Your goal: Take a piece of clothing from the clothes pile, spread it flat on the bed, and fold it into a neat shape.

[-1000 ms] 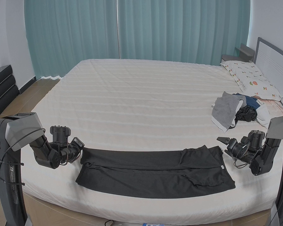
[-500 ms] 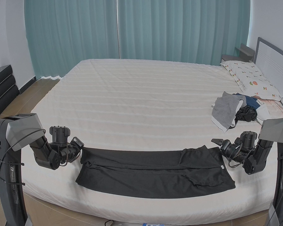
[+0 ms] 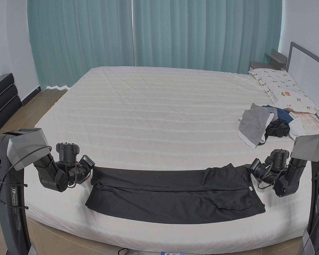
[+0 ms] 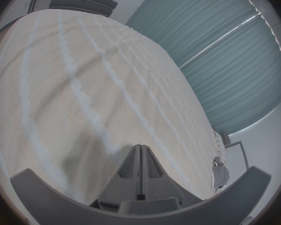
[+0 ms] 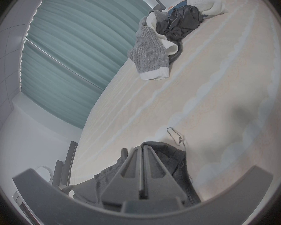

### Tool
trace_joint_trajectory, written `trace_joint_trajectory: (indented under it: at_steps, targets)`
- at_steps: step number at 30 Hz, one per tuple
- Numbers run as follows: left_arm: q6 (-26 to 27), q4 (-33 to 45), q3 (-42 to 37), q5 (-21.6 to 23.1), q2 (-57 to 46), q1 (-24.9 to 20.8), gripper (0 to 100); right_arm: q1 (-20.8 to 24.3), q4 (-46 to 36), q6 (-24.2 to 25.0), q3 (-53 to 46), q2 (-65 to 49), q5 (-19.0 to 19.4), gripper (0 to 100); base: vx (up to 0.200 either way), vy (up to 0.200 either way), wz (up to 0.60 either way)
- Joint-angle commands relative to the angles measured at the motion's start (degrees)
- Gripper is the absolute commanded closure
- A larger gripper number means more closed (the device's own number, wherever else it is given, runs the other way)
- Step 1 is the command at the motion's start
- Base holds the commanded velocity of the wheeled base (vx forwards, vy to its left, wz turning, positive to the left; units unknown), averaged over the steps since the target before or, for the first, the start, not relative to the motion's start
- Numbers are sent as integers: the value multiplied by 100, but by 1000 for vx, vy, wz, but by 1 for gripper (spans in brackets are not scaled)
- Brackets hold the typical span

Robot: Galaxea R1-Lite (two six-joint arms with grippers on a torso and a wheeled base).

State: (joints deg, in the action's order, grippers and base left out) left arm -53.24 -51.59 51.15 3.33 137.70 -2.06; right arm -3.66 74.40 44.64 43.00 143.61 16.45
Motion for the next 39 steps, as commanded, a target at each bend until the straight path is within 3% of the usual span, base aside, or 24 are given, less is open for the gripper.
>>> trace_joint_trajectory:
  at_steps: [1, 11, 12, 14, 15, 24, 34, 39]
  targets:
    - [-3, 0, 0, 1, 11, -5, 100, -126, 4, 1, 7, 1, -1, 100, 0, 0, 0]
    - [-3, 9, -9, 1, 11, -14, 100, -179, 4, -8, -2, 27, 8, 100, 0, 0, 0]
    - [-3, 0, -18, 1, 2, -22, 100, -179, 13, -8, -11, 27, 8, 0, 0, 0, 0]
    - [-3, 0, -61, 1, -16, -22, 100, -179, 31, -8, -37, 10, 17, 0, 0, 0, 0]
    - [-3, 0, -70, 1, -33, -22, 0, -179, 57, -8, -55, 1, 17, 0, 0, 0, 0]
    - [-29, 44, -149, 28, -332, 30, 0, -293, 286, 62, -784, -650, 43, 0, 0, 0, 0]
    - [-73, 70, -1011, 274, -1360, -5, 0, -214, 224, 62, -1522, -1414, 17, 0, 0, 0, 0]
    - [-890, 17, -1793, 195, -1633, -269, 0, -30, 444, 431, -2401, -1625, 25, 0, -200, 0, 0]
